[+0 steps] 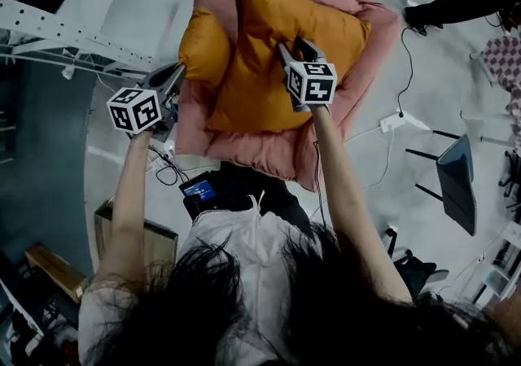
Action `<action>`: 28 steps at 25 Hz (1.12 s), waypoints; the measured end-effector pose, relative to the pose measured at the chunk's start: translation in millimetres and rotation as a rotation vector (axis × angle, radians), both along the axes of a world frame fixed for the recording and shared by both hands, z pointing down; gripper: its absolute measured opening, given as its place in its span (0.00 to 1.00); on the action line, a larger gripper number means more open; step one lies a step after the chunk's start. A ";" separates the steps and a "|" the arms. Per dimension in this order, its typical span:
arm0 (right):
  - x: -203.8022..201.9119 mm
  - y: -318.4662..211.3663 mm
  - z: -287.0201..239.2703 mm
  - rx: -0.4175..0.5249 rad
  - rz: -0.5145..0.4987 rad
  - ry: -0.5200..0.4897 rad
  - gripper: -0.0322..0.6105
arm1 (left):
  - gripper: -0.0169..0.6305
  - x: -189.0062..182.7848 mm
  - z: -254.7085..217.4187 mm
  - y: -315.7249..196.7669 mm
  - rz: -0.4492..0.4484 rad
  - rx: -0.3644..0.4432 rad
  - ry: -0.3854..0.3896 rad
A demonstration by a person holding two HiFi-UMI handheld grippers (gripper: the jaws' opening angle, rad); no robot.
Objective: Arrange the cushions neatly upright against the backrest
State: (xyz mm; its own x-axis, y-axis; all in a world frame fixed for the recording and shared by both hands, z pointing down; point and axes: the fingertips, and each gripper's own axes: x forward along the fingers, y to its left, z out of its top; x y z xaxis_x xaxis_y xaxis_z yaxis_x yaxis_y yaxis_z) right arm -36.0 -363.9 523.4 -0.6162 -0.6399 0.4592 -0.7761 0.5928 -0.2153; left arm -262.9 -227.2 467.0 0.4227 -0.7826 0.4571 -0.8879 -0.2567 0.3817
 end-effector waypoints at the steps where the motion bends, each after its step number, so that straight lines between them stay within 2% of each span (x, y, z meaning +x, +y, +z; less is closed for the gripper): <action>1: -1.6 -3.2 3.2 -0.001 -0.001 0.011 0.36 | 0.08 1.3 -8.9 6.7 -0.005 0.012 -0.012; 5: -0.9 -18.1 14.0 -0.015 -0.022 0.048 0.36 | 0.08 17.8 -48.0 25.2 -0.017 0.078 -0.052; 9: -24.0 -21.5 28.3 -0.010 -0.122 0.117 0.33 | 0.07 22.0 -104.1 44.3 -0.048 0.170 0.021; 12: -36.9 -25.6 44.8 0.010 -0.141 0.196 0.30 | 0.07 23.0 -119.4 52.1 -0.034 0.180 0.001; 15: -38.6 -23.1 41.8 0.001 -0.135 0.167 0.30 | 0.07 29.2 -119.5 61.8 -0.017 0.172 0.001; 19: -31.4 2.6 19.1 0.013 -0.179 0.061 0.30 | 0.07 36.7 -119.5 81.1 -0.005 0.172 0.064; 23: -14.3 65.9 14.8 -0.051 -0.215 -0.063 0.30 | 0.07 47.3 -113.2 102.4 0.044 0.165 0.104; 28: 8.7 165.5 48.3 -0.164 -0.217 -0.079 0.30 | 0.07 71.1 -104.0 131.7 0.189 0.131 0.122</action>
